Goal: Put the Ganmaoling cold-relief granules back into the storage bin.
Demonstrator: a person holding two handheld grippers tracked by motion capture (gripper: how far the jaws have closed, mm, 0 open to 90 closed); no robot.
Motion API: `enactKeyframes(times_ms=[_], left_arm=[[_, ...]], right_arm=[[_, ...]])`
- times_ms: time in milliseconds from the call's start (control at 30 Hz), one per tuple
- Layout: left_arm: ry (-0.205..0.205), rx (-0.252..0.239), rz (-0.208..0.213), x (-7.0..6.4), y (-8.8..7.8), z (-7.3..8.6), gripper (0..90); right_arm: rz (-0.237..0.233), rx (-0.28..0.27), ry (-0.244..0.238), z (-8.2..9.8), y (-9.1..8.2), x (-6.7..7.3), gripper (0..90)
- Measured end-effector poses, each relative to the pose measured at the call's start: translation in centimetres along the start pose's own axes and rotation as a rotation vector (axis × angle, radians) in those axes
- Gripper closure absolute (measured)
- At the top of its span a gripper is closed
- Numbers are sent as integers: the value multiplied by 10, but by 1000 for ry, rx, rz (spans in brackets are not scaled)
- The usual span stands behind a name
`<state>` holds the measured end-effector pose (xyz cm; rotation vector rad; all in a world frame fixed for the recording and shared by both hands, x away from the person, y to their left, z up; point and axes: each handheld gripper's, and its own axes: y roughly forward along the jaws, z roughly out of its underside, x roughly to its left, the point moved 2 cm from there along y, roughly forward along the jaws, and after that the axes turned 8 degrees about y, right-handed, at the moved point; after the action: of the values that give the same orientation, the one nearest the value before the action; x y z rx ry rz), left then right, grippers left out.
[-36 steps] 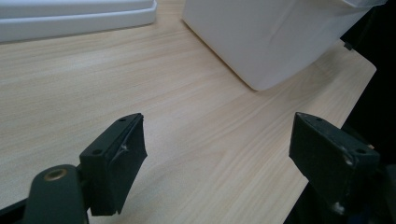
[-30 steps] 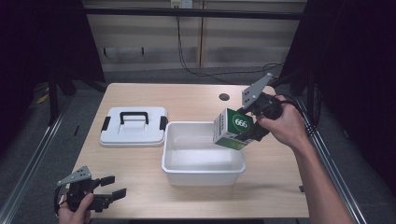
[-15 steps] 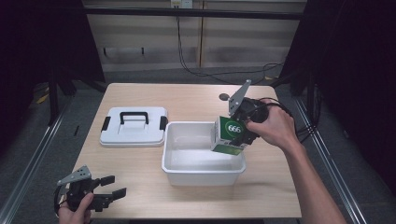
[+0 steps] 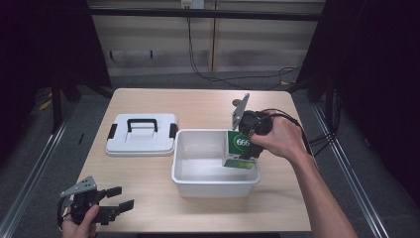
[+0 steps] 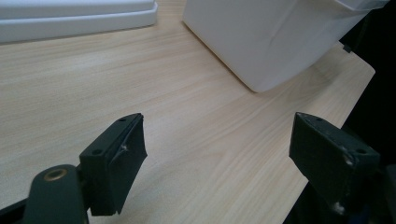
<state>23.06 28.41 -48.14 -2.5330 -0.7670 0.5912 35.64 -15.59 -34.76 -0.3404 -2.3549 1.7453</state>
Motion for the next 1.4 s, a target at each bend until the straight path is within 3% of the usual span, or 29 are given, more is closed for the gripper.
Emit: enactKeyframes(times_ms=[533,600,833,1400], left_arm=[[-1,0,1,0,0,0,186],[1,1,2,0,0,0,185],[-2,2,3,0,0,0,186],[0,2,3,0,0,0,186]], right_arm=[[7,109,-10,-7,25,2,158],[9,117,-33,-7,29,1,157],[2,139,-45,-7,37,1,156],[4,201,-48,-10,55,1,154]])
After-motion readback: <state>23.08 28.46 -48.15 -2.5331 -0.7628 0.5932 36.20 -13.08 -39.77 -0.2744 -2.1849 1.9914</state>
